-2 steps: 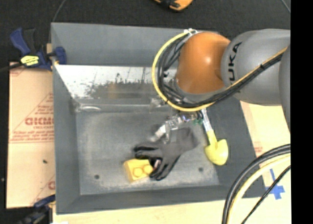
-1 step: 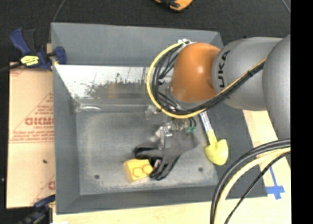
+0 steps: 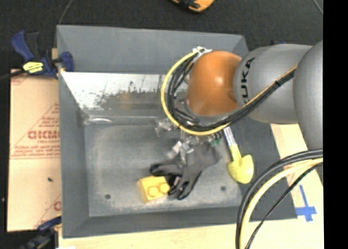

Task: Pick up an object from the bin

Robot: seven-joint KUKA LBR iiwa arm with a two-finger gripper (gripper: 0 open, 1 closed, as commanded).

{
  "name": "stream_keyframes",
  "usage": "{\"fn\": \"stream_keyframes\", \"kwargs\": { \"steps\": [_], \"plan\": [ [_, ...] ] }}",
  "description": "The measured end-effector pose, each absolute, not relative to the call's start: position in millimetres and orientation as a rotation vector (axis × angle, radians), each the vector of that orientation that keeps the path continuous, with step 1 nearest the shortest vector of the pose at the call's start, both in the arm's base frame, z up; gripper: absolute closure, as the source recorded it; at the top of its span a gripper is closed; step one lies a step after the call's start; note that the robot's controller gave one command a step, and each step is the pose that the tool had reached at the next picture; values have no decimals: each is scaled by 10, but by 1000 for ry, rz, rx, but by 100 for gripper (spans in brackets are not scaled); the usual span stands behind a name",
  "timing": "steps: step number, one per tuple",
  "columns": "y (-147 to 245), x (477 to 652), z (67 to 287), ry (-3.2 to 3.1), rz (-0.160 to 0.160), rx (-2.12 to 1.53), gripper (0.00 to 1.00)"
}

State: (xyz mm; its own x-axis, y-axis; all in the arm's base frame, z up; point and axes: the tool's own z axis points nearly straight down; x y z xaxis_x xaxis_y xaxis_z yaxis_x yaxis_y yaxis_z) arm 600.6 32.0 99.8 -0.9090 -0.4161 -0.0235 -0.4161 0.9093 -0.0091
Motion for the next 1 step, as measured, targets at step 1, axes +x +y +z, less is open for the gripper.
{"fn": "stream_keyframes", "kwargs": {
  "steps": [1],
  "plan": [
    [337,5955,949,3027,-8,-714,0]
  ]
}}
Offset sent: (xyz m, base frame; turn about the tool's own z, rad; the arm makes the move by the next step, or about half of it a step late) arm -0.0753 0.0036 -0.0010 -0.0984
